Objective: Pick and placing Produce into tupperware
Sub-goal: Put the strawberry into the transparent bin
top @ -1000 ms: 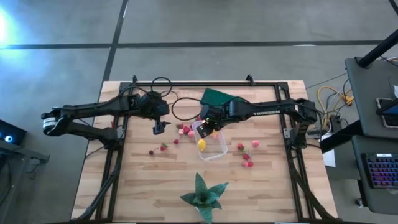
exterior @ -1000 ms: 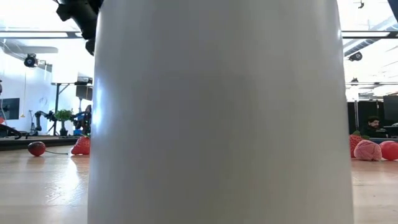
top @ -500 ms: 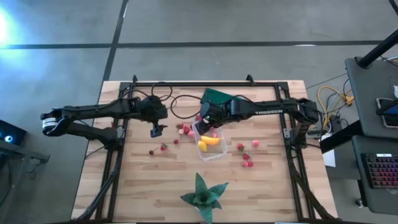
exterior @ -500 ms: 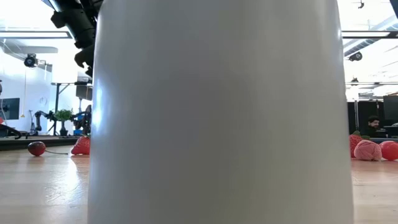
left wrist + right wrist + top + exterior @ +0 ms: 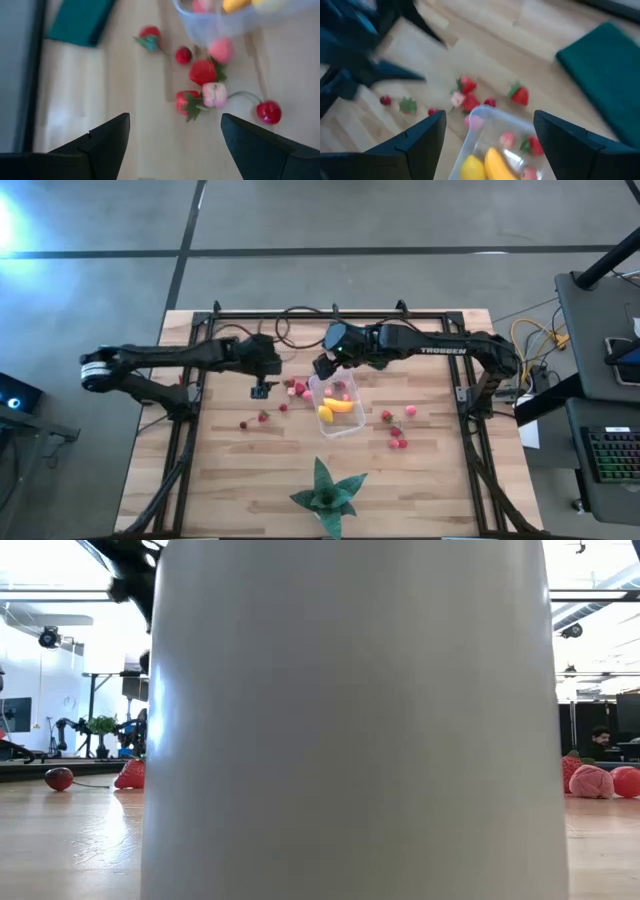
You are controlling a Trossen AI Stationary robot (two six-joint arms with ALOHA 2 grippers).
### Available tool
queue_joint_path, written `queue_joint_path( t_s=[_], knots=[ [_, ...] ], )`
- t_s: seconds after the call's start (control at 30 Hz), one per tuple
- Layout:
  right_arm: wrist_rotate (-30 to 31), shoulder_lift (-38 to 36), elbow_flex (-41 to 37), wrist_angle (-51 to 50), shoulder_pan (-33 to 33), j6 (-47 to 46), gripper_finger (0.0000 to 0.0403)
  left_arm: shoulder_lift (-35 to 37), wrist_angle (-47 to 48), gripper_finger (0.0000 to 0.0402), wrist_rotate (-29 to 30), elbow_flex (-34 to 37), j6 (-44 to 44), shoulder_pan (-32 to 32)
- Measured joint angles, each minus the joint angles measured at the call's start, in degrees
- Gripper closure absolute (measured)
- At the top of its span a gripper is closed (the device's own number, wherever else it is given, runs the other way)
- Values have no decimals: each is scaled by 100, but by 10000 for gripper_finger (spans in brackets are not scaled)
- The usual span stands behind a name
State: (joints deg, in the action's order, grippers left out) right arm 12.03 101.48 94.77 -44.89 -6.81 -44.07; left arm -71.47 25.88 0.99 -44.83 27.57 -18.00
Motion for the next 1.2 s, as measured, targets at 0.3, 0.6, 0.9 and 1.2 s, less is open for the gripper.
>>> queue_joint_path(
  t_s=[0.3,0.6,0.9,1.2],
  knots=[
    [579,-686,38,-485,3,63,108,-1640,-198,105,-63,-883,315,-4],
    [1208,-1221,-217,-1264,193,-285,110,-2650,-316,119,-90,-1962,664,-146],
    [1218,-1300,-320,-1417,219,-281,111,-3423,-284,182,-177,-2518,1386,-200],
    [1225,-1291,-347,-1513,219,-207,107,-3663,-304,207,-501,-2681,1483,-224]
  ],
)
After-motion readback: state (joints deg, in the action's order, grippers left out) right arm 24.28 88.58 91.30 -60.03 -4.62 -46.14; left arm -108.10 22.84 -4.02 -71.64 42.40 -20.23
